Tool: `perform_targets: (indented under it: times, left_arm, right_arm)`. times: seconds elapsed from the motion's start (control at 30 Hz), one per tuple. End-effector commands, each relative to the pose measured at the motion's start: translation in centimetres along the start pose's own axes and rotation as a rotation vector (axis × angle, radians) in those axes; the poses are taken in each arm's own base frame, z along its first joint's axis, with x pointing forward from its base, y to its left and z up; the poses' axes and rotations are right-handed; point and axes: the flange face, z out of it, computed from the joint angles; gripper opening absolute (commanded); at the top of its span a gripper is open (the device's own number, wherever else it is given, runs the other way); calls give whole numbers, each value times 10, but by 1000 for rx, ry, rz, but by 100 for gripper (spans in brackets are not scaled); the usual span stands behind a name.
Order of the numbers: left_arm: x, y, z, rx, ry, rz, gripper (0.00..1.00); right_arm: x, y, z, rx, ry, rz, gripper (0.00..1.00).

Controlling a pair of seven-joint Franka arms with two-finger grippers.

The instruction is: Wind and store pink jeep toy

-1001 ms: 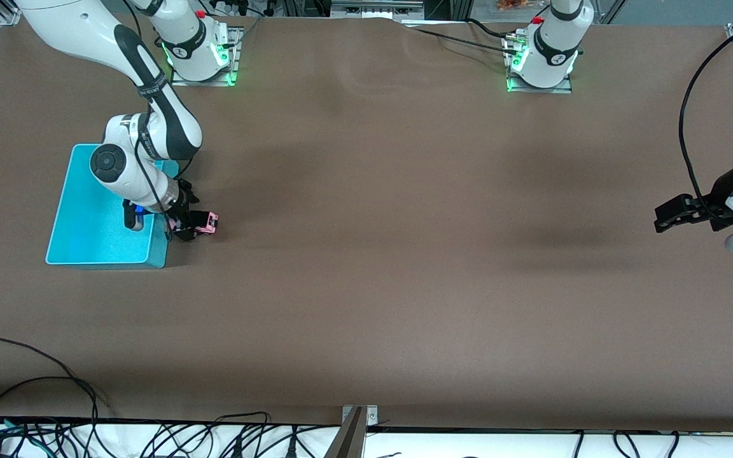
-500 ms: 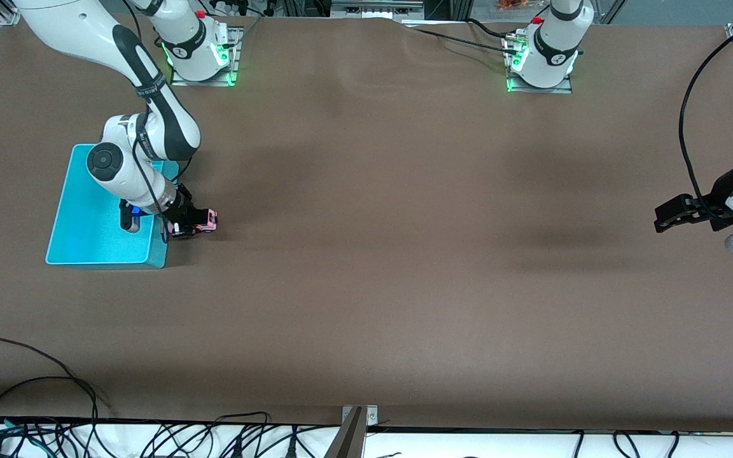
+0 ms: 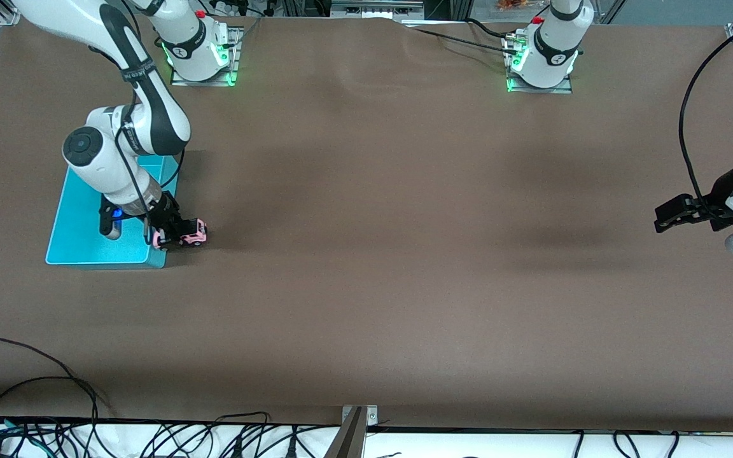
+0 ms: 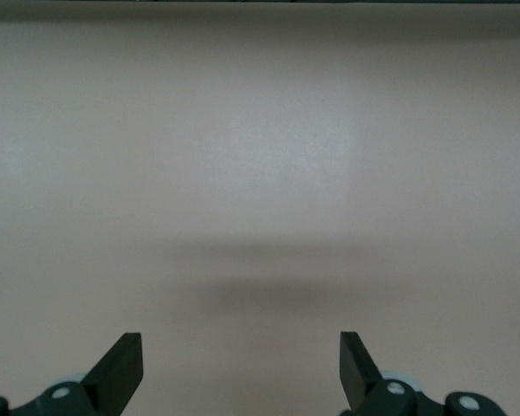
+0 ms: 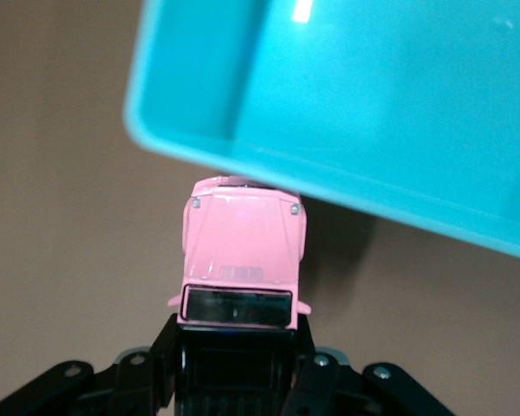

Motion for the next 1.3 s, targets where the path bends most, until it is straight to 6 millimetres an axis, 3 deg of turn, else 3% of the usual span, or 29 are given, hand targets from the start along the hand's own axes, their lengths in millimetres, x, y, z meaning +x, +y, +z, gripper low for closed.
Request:
perform_targets:
  times: [0.0,0.17,0.37,0.53,0.7,1.07,1.27]
  left_arm:
    - [-4,-3,-4,3,1,17,100]
    - [-4,-4,-3,3,1,17,100]
    - [-4,-4,-3,3,1,17,100]
    - [-4,-4,-3,3,1,17,100]
    - [-4,-4,-4,3,3,17,100]
    - [-4,-4,-3,3,1,16,100]
    - [-4,-3,-5,3,6,17,100]
  right_arm:
    - [-8,-5,-28,32,9,-86,0]
    - [-10,-16,-42,60,15,-198,0]
    - [-8,-16,-46,-39,-21,-408,0]
    - [15,-10,-56,-94,-45,-503,0]
    - [31,4,-60,-166,-94,-672,0]
    - [101,55,-62,-256,-213,-932,0]
    - [115,80,-58,-257,-248,-1041,0]
